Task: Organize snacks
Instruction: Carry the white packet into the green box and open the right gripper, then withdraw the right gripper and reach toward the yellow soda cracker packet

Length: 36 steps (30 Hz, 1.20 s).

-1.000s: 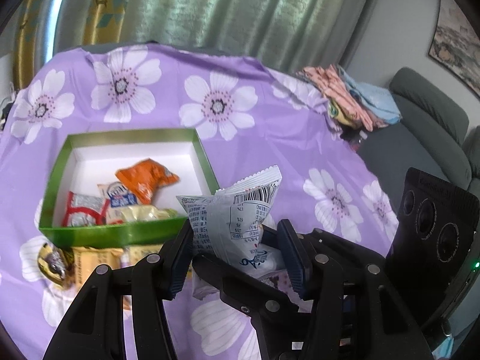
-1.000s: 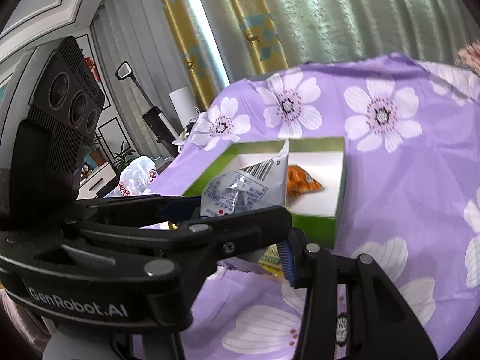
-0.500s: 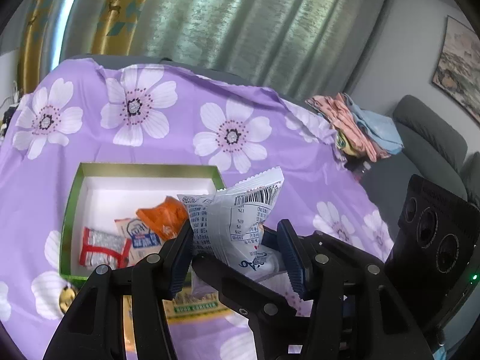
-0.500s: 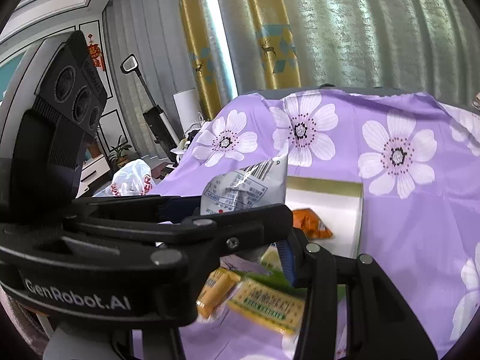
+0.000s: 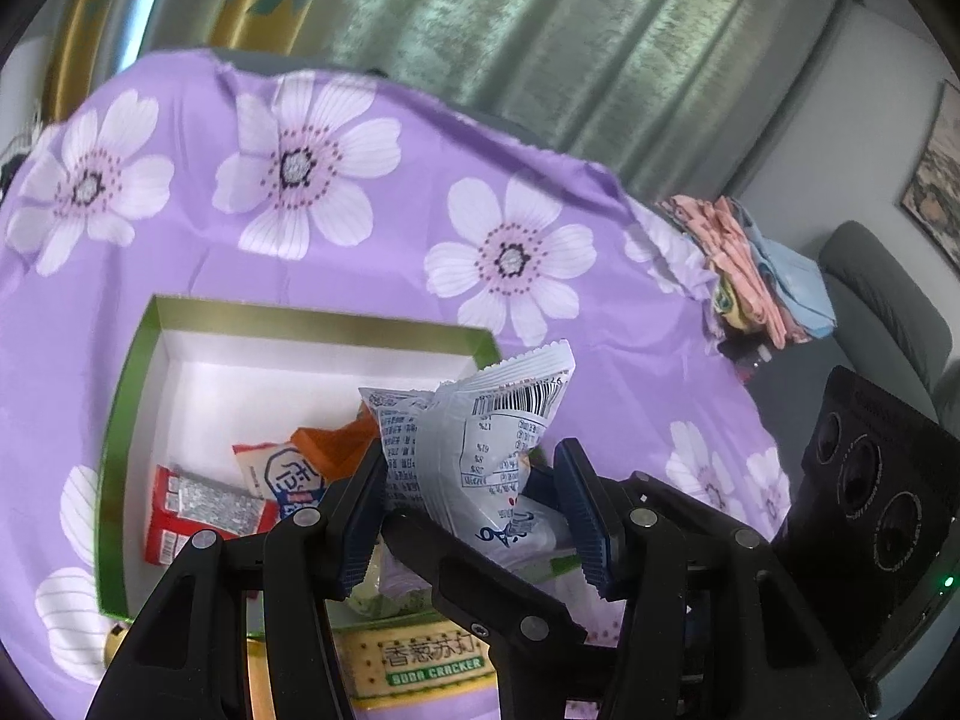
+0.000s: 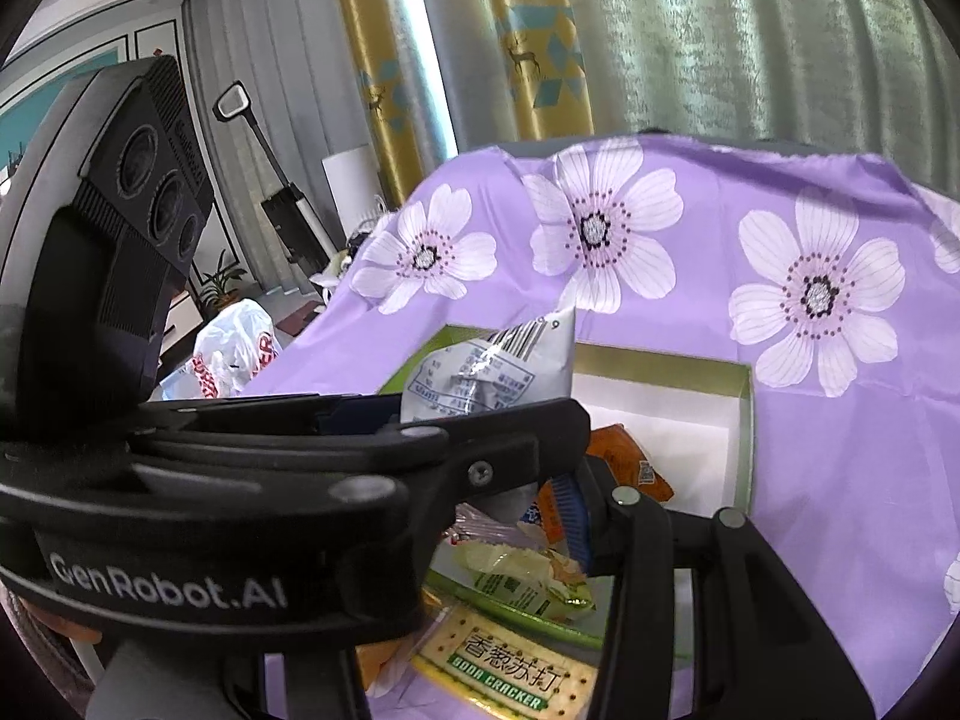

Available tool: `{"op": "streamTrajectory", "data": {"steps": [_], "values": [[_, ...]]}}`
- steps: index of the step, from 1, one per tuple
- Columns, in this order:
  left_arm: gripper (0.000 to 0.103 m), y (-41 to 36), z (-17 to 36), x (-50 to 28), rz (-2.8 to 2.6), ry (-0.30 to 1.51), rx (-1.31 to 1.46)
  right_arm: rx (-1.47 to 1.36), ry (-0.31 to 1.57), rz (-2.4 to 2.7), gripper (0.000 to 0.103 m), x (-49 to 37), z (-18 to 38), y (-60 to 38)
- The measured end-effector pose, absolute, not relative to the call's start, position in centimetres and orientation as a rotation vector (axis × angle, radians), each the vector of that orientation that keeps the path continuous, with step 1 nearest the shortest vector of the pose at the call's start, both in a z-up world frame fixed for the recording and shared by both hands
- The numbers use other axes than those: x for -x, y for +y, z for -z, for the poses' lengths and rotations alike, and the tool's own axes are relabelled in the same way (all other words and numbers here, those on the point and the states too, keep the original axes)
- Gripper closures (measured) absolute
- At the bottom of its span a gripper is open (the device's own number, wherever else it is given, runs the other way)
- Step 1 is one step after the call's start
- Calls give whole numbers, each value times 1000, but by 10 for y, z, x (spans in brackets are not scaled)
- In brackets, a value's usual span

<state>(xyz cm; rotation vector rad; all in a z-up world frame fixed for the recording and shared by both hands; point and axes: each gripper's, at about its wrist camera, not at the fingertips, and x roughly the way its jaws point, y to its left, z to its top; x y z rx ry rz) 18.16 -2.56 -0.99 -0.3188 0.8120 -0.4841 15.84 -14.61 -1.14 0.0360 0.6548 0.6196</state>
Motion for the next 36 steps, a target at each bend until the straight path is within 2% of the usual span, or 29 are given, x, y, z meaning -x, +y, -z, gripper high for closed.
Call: {"op": "streamTrajectory", "data": {"steps": [20,24,26,28,30,33,36], "values": [[48,-25,56,-207,402,927,332,-35,819,-597,54,-190,59,-135],[48,-22,58,-208,360,936,320,-31,843,-585,46,-192,63,-137],[40,-18,56,-207,337,931,314,-32,839,-573,37,-192,63,-140],[25,-14,53,-204,314,923,305,-41,830,-566,29,-189,60,-143],[24,-11,50,-200,296,916,293,-41,818,-555,25,-185,56,-146],[15,-7,46,-194,276,917,281,-41,805,-537,21,-180,50,-151],[14,0,38,-183,266,904,283,-58,786,-533,19,-169,42,-161]]}}
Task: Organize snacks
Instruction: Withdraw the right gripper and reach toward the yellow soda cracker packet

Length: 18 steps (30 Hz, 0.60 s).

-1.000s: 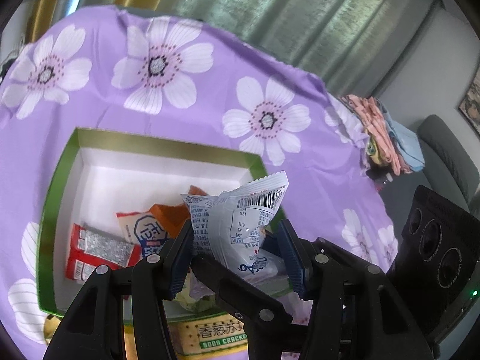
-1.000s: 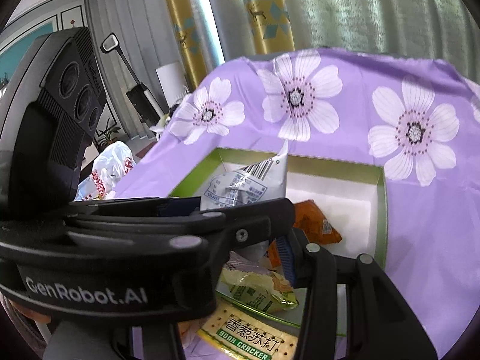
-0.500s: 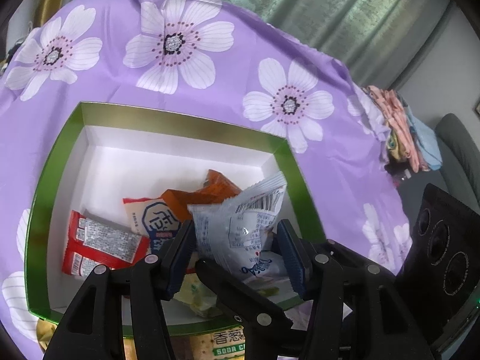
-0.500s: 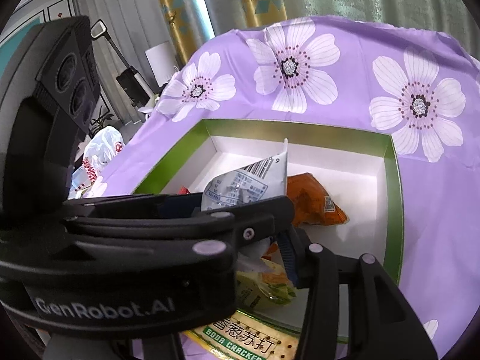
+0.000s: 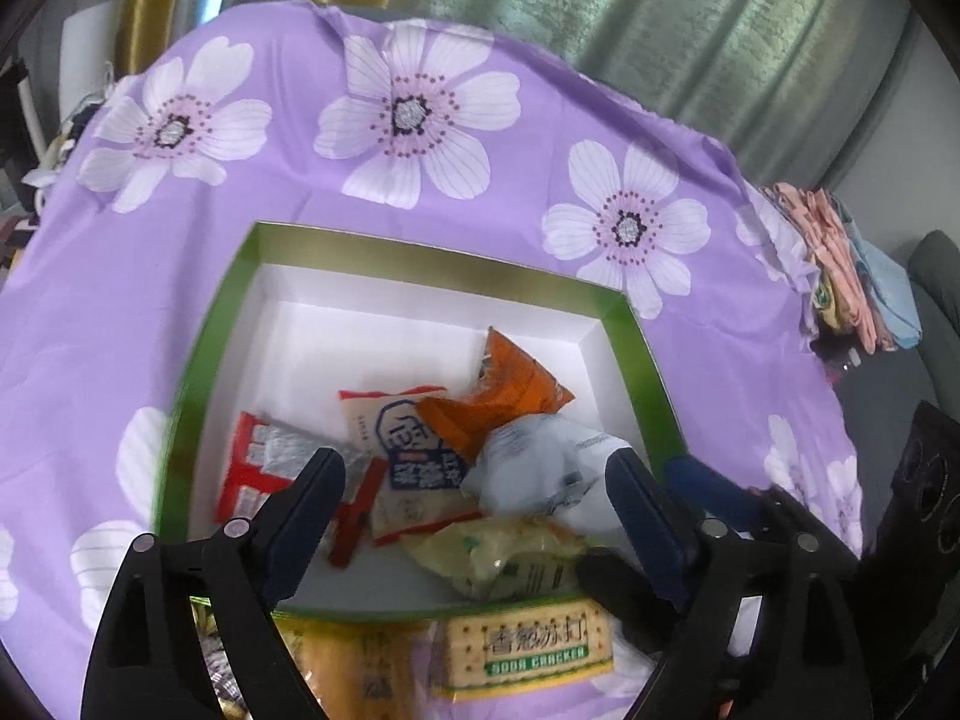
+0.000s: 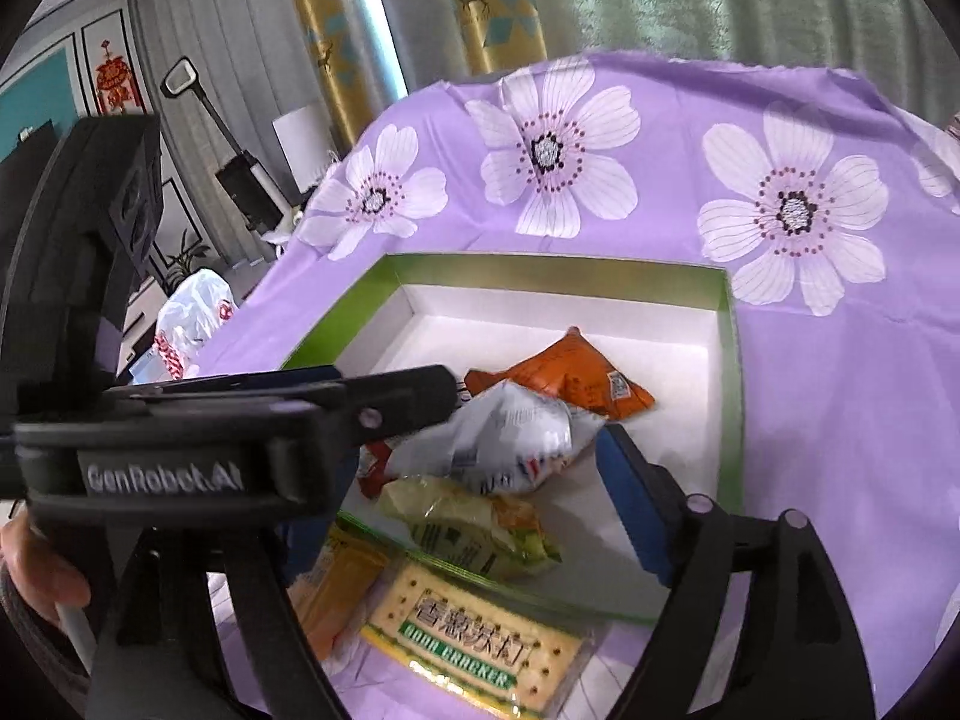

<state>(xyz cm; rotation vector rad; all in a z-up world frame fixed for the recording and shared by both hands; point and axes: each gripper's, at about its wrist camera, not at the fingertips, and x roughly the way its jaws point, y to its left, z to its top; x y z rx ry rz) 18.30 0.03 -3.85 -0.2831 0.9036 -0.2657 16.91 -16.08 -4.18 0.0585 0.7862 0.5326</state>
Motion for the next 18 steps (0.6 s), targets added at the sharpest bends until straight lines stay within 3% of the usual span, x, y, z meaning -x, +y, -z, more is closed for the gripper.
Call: {"op": "streamTrajectory", "data": {"steps": [6,18], "values": [[14,19,22,-150,283,874,322,-114,735,-504,14,-137,23,-194],[14,21,23,-77,323,893,341,-88,748,-460,14,-67,16,-218]]}}
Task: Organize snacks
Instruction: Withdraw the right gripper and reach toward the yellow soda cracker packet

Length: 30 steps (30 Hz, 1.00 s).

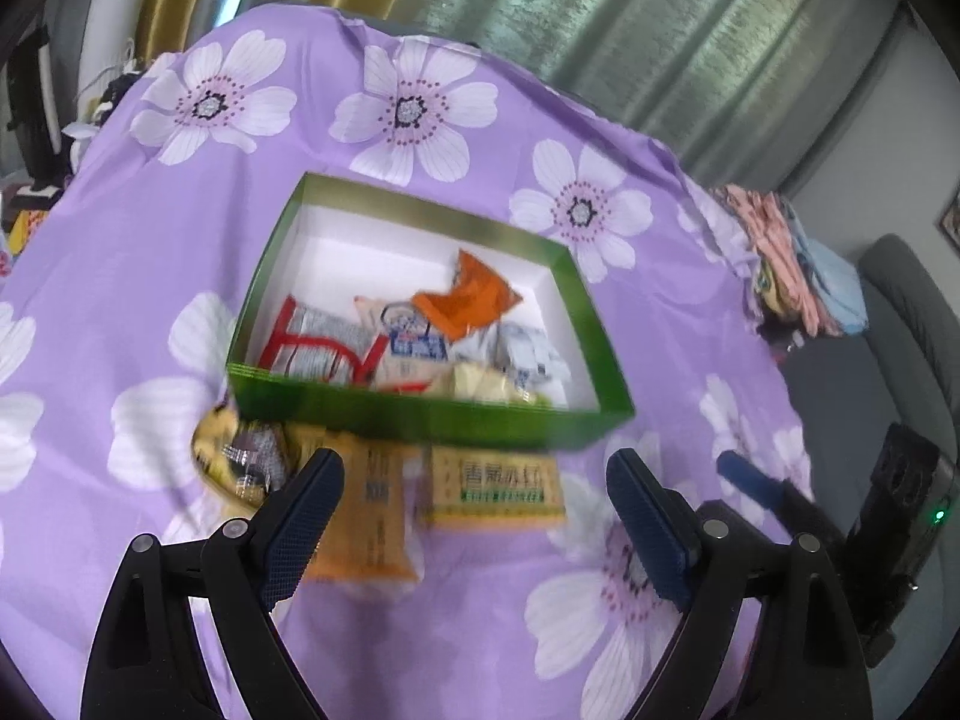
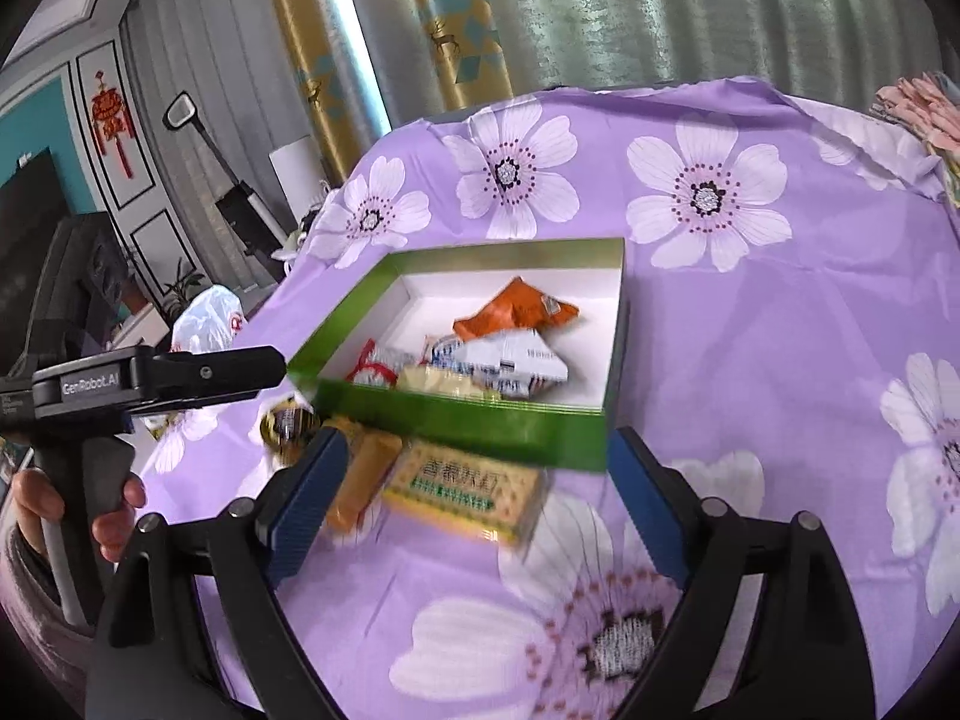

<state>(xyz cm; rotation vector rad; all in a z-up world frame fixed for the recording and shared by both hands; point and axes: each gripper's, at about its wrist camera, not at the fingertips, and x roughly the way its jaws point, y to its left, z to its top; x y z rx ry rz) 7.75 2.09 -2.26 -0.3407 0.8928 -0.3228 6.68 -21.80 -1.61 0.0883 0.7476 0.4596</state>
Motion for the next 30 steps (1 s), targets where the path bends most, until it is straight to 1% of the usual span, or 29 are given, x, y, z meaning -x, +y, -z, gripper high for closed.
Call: {"op": "streamTrajectory", "data": {"steps": [11,22,30], "values": [[14,2,25,-26,353,896,293,-77,746,-430,14,-19,14,-223],[14,-15,36,-16,385,930,284,-88,761,-425,14,0,20,-230],[14,-20,54,-22,394,948,274,-102,809,-425,14,-5,40,-232]]}}
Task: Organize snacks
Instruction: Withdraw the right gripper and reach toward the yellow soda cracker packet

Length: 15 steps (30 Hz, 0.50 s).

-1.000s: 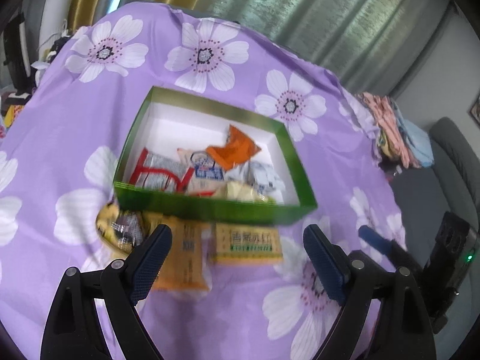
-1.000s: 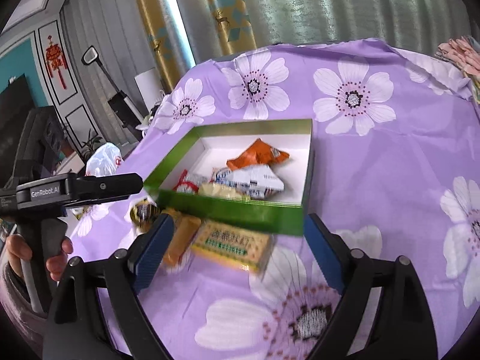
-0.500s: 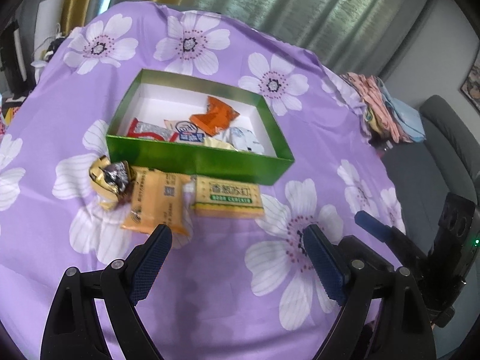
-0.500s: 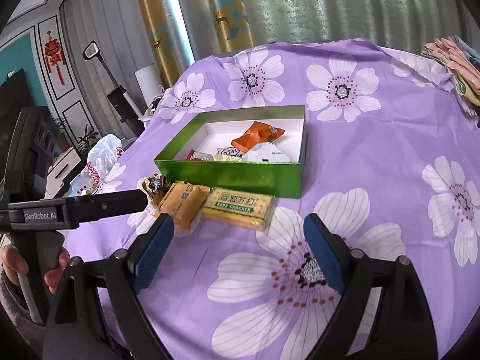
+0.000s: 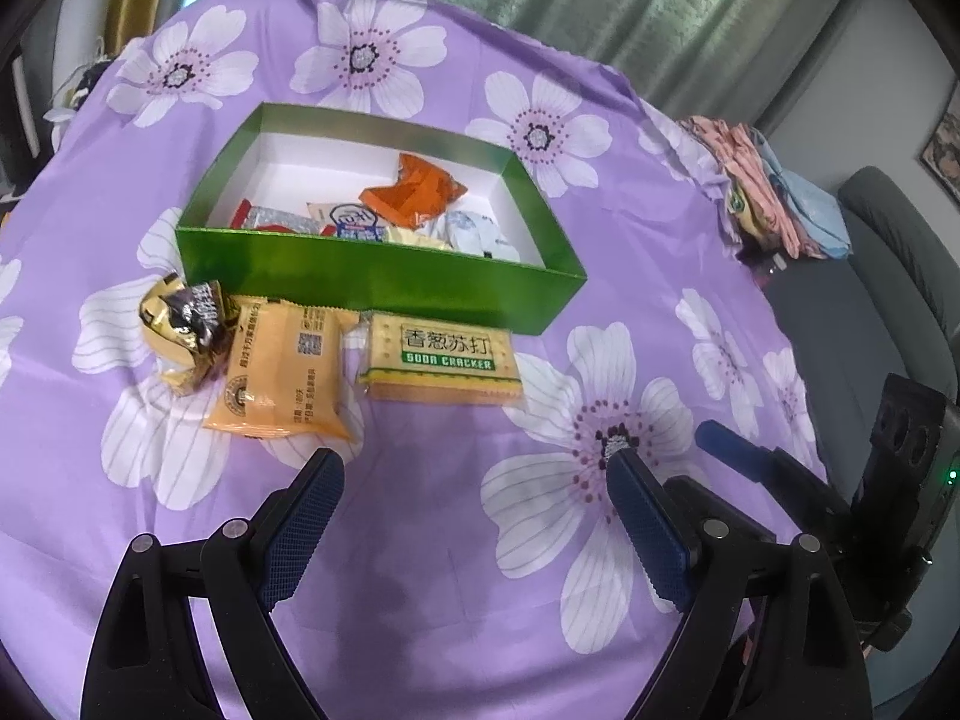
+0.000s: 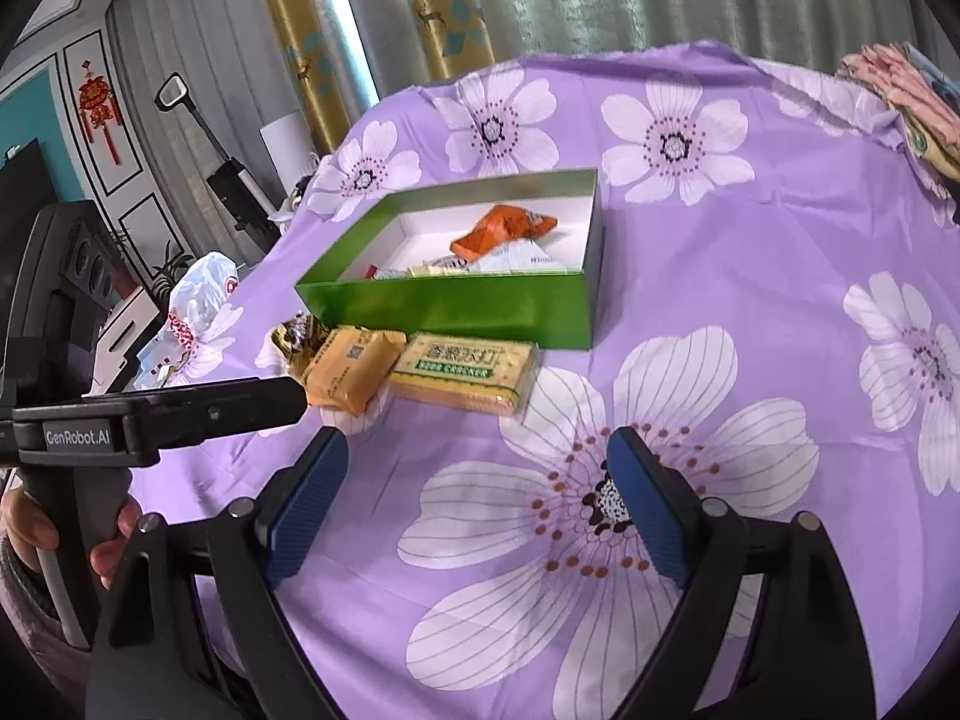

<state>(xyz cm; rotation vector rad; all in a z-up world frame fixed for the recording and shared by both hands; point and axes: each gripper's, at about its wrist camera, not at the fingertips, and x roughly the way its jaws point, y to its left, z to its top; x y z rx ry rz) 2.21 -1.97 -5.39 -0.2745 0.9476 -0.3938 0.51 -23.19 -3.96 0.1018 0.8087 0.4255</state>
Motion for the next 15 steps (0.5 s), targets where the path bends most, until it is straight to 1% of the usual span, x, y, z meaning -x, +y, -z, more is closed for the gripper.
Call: {"op": "streamTrajectory", "data": {"steps": [7,15], "values": [[14,-27,72,-37,401,970,236,-110,866,-430,14,-15,63,-229],[14,-38,84,-80,427,1008,210,-119,908,-439,14,-32,82,-227]]}}
